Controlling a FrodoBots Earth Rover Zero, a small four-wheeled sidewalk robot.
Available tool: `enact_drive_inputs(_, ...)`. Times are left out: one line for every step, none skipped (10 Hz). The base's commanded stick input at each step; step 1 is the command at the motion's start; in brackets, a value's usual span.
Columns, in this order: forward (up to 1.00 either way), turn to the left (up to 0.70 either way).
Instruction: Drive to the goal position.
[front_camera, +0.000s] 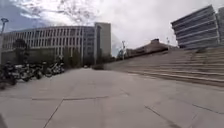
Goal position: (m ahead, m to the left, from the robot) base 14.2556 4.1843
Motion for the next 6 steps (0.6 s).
enact_drive_inputs(0.70, 0.00)
enact_drive_inputs(0.70, 0.00)
enact_drive_inputs(0.70, 0.00)
enact_drive_inputs(0.70, 0.00)
enact_drive_inputs(0.70, 0.00)
enact_drive_inputs(0.70, 0.00)
